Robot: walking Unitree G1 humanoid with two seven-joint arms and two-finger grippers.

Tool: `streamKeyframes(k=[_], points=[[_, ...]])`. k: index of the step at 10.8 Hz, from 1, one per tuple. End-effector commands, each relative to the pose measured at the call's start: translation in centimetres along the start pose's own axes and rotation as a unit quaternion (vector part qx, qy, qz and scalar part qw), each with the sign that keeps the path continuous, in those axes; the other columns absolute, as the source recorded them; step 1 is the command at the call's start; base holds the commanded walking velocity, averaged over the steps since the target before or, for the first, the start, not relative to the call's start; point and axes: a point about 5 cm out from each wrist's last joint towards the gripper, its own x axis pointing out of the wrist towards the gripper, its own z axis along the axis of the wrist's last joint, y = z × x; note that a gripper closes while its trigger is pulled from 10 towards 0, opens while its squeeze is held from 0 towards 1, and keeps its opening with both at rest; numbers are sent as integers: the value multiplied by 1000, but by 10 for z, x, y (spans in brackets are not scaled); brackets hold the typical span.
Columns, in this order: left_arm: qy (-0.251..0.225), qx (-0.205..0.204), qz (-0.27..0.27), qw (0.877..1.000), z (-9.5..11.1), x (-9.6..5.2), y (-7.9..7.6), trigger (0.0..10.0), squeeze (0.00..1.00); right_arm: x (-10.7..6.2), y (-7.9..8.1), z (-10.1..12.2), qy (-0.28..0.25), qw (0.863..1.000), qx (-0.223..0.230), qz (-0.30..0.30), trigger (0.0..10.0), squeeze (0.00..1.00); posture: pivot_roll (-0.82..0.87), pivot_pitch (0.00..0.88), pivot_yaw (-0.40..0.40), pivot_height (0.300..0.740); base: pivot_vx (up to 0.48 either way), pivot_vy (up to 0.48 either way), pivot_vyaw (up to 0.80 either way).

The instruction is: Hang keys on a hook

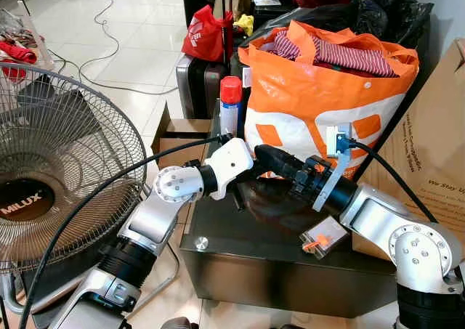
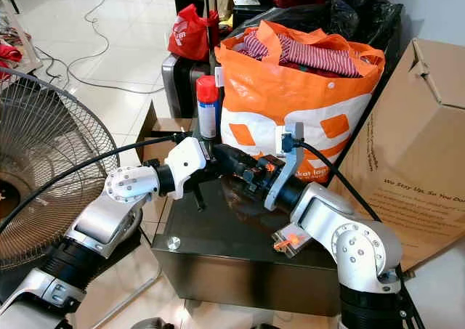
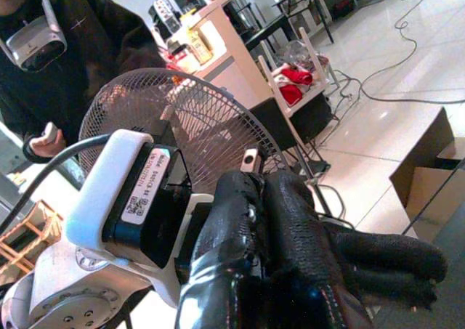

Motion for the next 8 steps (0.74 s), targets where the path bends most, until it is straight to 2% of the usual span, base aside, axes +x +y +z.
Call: streamKeyframes(k=[1,3,4,8], points=[[-6,-2,-5,1000,3,0,-1,10000,1000,-1,1,-1,-3,1000,6,2,0,0,-49,0,6,740,0,0,0],[1,22,0,1000,0,-2,-4,10000,1000,1,-2,1,-10,1000,8,-9,0,0,-47,0,0,740,0,0,0],[2,32,1,999,-1,-2,-7,10000,0,2,-3,2,-10,1000,7,-12,0,0,-47,0,-2,740,0,0,0],[-34,18,29,999,6,-7,-16,10000,0,5,-5,3,-13,1000,6,-16,0,0,-45,0,-10,740,0,0,0]])
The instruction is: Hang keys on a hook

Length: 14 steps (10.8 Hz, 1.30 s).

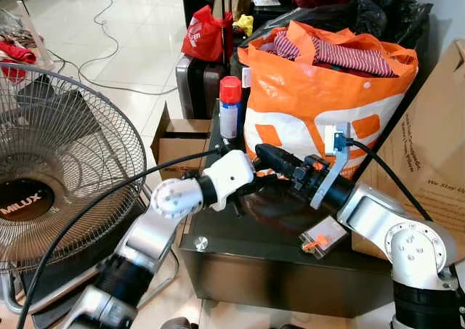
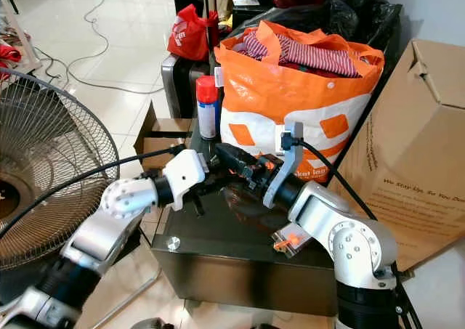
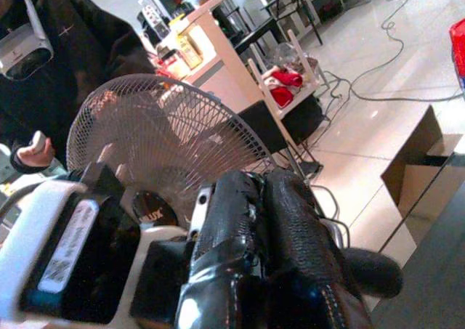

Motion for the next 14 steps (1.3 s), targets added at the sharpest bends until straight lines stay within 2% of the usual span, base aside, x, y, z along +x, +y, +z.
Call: streamKeyframes(k=[1,4,5,6,10,14], points=[[-19,2,9,1000,8,0,1,10000,0,2,1,3,-2,1000,-4,4,0,0,-43,0,-12,740,0,0,0],[-20,-9,11,1000,8,1,-2,10000,0,3,1,4,1,1000,-6,7,0,0,-45,0,-16,740,0,0,0],[-21,-15,7,1000,9,2,-2,9608,0,4,1,4,2,1000,-7,7,0,0,-47,0,-15,740,0,0,0],[-21,-24,4,999,9,2,-3,0,0,4,1,4,2,1000,-8,7,0,0,-48,0,-14,740,0,0,0],[-14,-41,8,999,5,-2,-6,0,0,3,0,4,7,1000,-9,6,0,0,-43,0,-20,740,0,0,0],[-22,-39,9,999,8,-2,-5,0,0,4,-1,4,9,1000,-11,9,0,0,-42,0,-19,740,0,0,0]])
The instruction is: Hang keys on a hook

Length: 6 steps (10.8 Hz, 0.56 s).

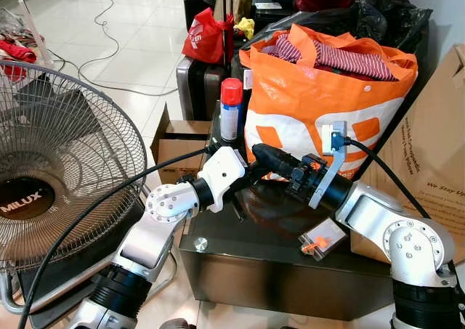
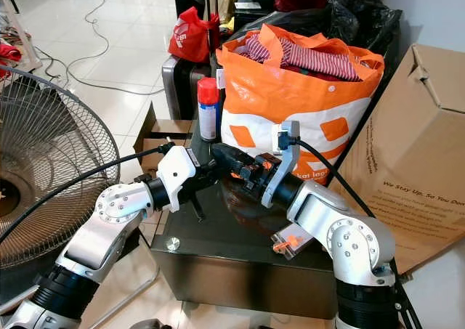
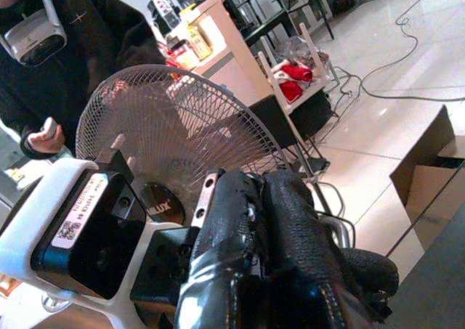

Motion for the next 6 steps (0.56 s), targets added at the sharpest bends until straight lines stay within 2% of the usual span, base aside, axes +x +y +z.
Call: streamKeyframes(k=[1,2,3,4,5,6], points=[[-16,17,-23,999,9,5,-5,0,0,2,-2,5,-1,1000,-8,-6,0,0,-43,0,-17,740,0,0,0],[-17,18,-28,999,10,6,-5,0,0,2,-2,5,-2,1000,-9,-6,0,0,-45,0,-15,740,0,0,0],[-18,17,-31,999,10,7,-6,0,0,2,-3,5,-1,1000,-15,-13,10000,0,-47,0,-13,740,0,0,0],[-17,17,-31,999,10,7,-5,0,0,1,-3,5,0,1000,-16,-17,10000,0,-47,0,-14,740,0,0,0],[-13,20,-30,999,10,6,-3,0,0,1,-3,5,0,1000,-14,-16,10000,176,-46,0,-16,740,0,0,0],[-10,24,-27,999,10,5,-1,0,0,1,-3,5,1,1000,-12,-14,10000,1000,-45,0,-17,740,0,0,0]])
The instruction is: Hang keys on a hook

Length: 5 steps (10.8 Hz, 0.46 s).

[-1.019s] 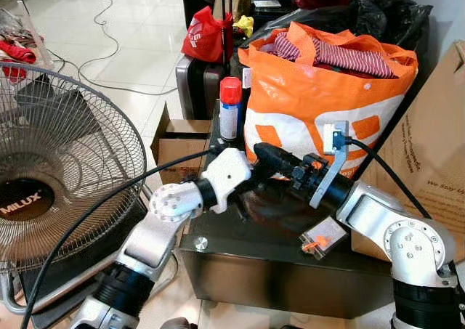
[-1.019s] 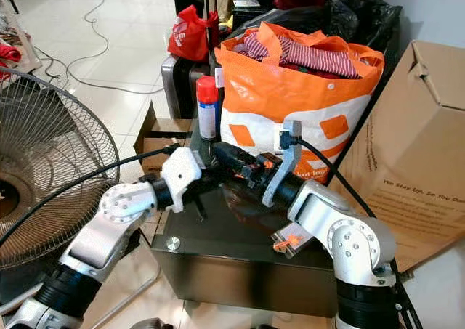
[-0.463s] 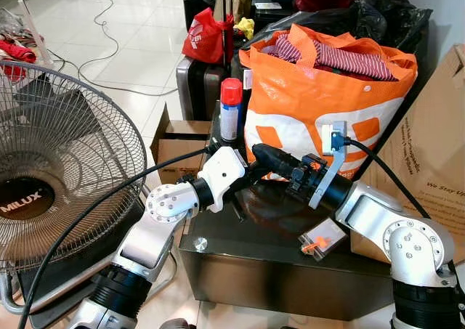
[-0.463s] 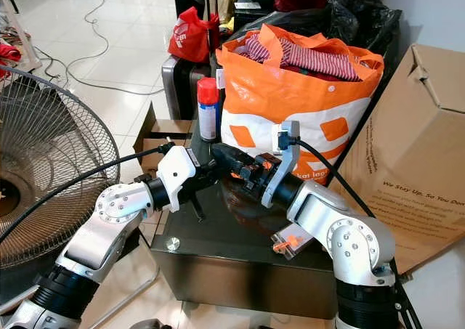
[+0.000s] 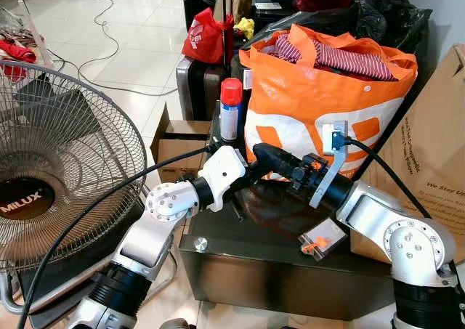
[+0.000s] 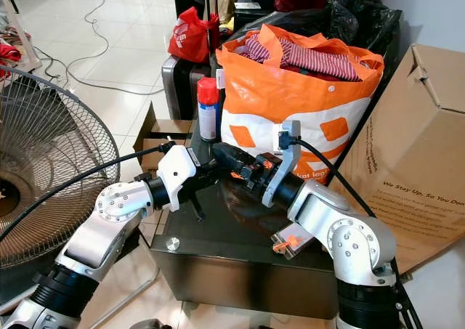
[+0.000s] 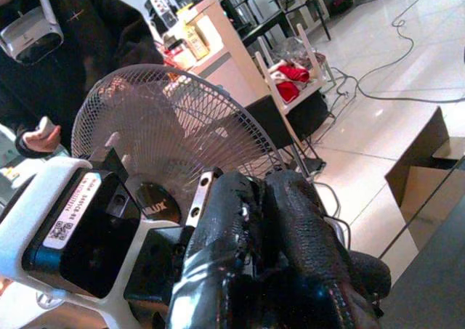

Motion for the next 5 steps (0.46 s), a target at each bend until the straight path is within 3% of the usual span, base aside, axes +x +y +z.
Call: streamKeyframes(k=[1,5], points=[[-8,21,-16,1000,8,4,1,0,0,1,-2,4,1,1000,-5,-8,10000,1000,-44,0,-16,740,0,0,0],[12,41,-9,999,7,-2,15,0,0,-3,-2,4,-1,1000,-7,-7,10000,1000,-45,0,-9,740,0,0,0]])
